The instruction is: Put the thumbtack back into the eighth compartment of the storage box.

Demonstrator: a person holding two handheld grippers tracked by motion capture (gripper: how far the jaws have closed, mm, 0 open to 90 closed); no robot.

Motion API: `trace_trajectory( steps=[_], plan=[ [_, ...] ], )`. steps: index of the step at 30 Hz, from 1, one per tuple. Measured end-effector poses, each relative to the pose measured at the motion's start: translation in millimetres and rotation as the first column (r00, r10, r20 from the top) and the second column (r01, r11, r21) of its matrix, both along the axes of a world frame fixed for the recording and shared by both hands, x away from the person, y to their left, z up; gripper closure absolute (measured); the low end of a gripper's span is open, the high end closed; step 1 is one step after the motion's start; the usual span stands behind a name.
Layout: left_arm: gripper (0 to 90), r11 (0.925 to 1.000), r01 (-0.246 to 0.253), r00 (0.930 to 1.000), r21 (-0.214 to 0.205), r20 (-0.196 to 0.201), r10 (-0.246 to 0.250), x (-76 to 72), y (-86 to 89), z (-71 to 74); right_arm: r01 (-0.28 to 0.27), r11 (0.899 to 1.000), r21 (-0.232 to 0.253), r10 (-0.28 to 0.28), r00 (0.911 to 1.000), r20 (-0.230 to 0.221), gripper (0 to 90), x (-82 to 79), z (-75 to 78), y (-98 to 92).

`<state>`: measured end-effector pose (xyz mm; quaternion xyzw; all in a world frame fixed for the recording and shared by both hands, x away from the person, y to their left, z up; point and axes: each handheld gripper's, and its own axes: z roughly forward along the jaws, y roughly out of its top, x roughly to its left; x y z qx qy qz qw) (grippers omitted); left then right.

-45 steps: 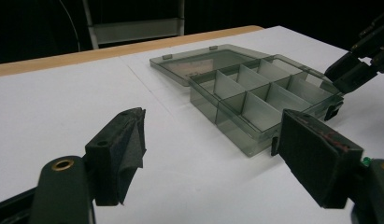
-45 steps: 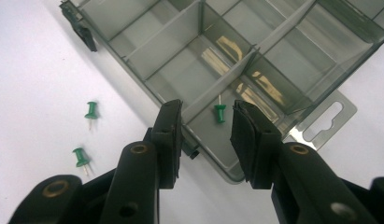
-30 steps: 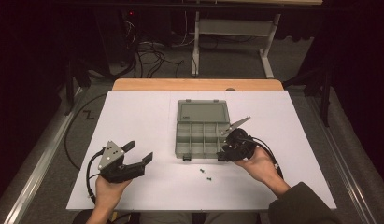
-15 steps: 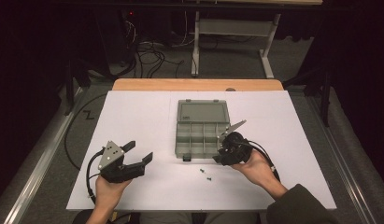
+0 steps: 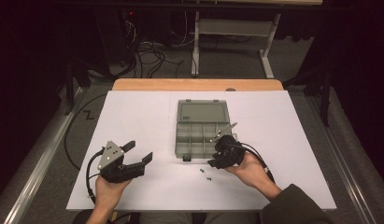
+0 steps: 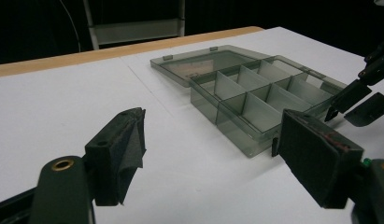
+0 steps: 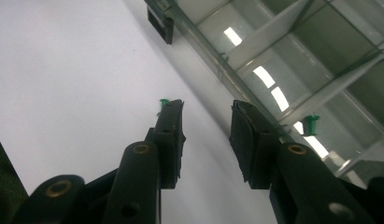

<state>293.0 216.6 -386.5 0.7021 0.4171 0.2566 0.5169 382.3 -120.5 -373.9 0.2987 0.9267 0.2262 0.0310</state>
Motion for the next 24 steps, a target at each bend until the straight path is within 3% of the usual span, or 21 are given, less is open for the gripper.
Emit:
trace_trajectory(
  steps=[24],
  plan=[
    [23.8,1.0,0.001,1.0,0.0,0.001,-0.001,0.0,0.3,0.1,-0.074,0.994,-0.082,0.068,0.9949,-0.075,70.9,1.0,-15.8,26.6]
  ],
)
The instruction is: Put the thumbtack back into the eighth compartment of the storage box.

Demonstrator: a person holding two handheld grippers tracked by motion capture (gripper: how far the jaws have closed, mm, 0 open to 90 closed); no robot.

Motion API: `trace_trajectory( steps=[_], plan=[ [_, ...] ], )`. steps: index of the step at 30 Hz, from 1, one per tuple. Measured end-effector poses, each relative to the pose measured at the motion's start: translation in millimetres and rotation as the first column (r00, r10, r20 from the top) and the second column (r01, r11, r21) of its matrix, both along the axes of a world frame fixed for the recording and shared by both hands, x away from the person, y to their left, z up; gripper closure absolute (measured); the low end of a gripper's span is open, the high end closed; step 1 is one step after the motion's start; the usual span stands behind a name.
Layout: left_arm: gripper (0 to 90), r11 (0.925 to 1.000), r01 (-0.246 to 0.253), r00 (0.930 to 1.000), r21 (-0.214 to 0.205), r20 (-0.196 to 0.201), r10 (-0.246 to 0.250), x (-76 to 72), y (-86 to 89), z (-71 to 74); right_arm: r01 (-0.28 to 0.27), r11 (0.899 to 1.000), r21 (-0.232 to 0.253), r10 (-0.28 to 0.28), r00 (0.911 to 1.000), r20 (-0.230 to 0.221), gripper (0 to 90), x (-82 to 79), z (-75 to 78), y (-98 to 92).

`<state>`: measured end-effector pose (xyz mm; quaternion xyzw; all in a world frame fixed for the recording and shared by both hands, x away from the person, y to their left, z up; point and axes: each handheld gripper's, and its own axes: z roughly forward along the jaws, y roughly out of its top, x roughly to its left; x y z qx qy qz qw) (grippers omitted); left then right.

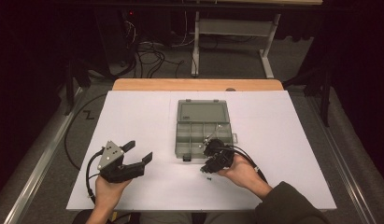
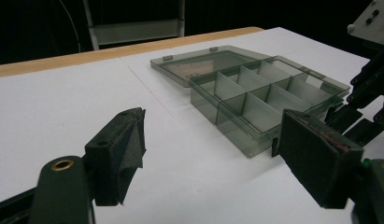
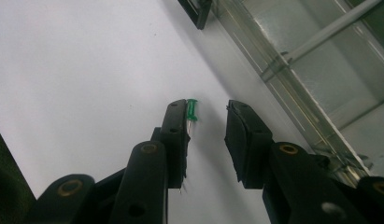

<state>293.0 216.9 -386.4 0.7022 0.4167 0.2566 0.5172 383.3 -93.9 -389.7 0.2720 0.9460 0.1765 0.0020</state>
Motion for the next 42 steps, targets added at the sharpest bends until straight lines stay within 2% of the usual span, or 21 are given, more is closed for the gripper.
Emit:
trace_trajectory(
  steps=[24,42],
  plan=[
    [23.8,1.0,0.002,1.0,0.002,0.002,-0.002,-0.4,0.2,0.3,-0.028,0.998,-0.053,0.027,0.9995,-0.02,76.9,3.3,-8.4,17.2],
    [23.8,1.0,0.001,1.0,-0.002,0.001,0.0,-0.2,0.4,0.2,-0.046,0.996,-0.076,0.046,0.9989,-0.002,83.0,3.6,-9.7,18.6]
  ],
)
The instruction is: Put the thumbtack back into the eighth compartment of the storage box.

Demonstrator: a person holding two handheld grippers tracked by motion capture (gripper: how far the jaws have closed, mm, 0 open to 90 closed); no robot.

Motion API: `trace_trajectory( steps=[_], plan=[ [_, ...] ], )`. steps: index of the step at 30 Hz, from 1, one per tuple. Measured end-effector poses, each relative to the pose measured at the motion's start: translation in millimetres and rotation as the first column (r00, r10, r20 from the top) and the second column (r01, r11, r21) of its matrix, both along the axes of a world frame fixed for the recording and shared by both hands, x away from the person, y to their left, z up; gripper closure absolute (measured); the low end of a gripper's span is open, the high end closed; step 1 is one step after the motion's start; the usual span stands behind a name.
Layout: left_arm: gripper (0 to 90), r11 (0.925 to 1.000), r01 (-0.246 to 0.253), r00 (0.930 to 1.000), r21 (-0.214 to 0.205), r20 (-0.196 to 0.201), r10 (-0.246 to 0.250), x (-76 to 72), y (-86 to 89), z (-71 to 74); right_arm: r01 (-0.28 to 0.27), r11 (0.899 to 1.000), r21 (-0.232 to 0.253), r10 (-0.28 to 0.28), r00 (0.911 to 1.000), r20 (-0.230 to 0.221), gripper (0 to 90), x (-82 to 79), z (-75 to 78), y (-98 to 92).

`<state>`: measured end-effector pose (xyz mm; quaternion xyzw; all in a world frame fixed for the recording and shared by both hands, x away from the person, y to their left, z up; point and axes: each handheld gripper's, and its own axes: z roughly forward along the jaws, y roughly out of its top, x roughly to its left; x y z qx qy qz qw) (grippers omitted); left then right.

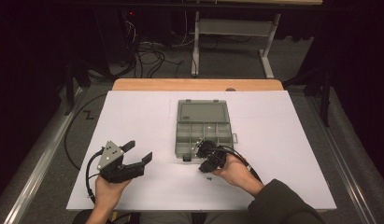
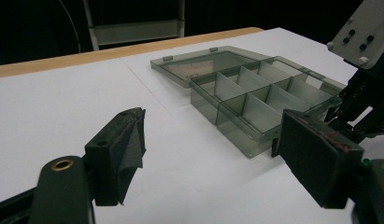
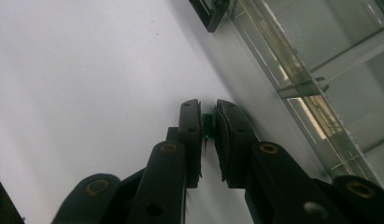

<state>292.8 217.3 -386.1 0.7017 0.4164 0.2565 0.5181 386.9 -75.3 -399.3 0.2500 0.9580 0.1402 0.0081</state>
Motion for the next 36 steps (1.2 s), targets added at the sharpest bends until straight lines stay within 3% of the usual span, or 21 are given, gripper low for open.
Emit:
trace_trajectory(
  steps=[17,25,36],
  plan=[
    [23.7,1.0,0.0,1.0,-0.003,0.003,0.0,-0.4,1.6,0.5,-0.016,1.0,-0.005,0.016,0.9996,0.021,84.6,-1.2,0.6,-1.7],
    [23.8,1.0,-0.005,1.0,-0.001,0.001,0.005,-0.4,0.8,0.4,0.009,0.998,0.055,-0.012,0.9985,0.053,84.6,-1.3,11.6,-12.5],
    [23.8,1.0,-0.006,1.0,-0.001,-0.001,0.006,0.2,0.8,0.0,0.06,0.993,0.102,-0.069,0.9932,0.094,84.6,2.3,29.1,-35.5]
  ],
)
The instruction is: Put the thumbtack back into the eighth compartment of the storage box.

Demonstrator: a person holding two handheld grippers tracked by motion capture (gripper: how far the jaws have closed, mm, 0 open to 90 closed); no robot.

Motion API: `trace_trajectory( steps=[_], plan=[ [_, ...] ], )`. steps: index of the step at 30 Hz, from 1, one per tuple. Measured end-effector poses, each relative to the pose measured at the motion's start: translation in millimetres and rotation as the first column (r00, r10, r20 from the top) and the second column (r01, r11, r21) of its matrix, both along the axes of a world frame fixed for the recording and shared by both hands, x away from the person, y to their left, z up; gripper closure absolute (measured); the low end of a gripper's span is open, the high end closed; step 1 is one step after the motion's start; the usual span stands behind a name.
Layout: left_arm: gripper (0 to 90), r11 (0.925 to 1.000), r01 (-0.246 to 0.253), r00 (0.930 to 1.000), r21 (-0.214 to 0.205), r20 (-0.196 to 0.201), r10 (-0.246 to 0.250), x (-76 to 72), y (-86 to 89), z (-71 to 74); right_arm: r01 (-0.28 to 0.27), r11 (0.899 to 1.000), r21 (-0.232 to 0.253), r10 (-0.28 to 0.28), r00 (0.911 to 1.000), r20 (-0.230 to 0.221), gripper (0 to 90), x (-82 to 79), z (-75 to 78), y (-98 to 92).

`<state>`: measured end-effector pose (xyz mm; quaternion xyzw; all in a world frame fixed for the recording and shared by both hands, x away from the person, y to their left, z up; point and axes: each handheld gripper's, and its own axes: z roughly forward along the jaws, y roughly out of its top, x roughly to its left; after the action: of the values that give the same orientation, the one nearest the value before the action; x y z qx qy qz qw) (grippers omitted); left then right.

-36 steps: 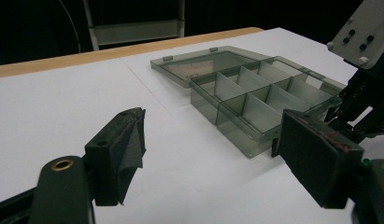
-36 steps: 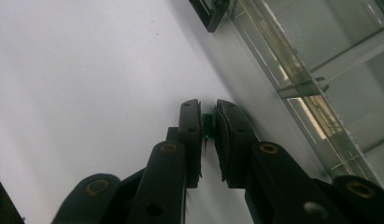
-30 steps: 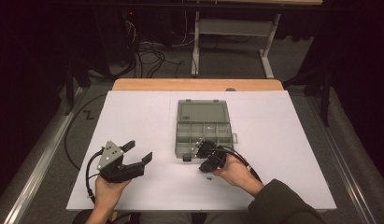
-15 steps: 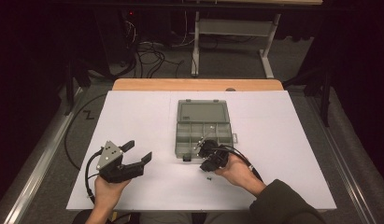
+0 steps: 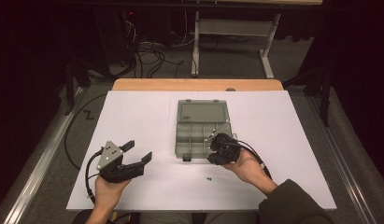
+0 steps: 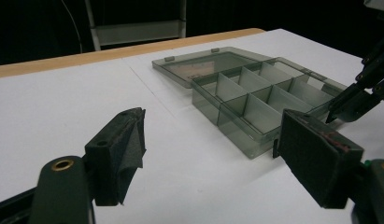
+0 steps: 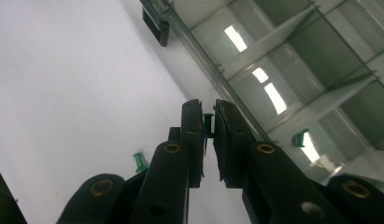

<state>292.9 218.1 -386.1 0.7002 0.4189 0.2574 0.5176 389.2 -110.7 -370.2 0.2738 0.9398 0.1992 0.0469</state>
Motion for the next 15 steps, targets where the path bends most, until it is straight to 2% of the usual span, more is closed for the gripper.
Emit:
trace_trajectory(
  steps=[7,15],
  plan=[
    [23.8,1.0,0.002,1.0,0.001,0.001,-0.002,-0.2,-0.4,0.0,0.026,0.999,0.02,-0.026,0.9996,0.008,84.5,3.8,6.5,-10.9],
    [23.8,1.0,0.002,1.0,0.0,0.001,-0.002,-0.2,-0.1,0.0,0.024,0.999,0.024,-0.025,0.9996,0.015,84.5,4.9,9.7,-14.5]
  ],
)
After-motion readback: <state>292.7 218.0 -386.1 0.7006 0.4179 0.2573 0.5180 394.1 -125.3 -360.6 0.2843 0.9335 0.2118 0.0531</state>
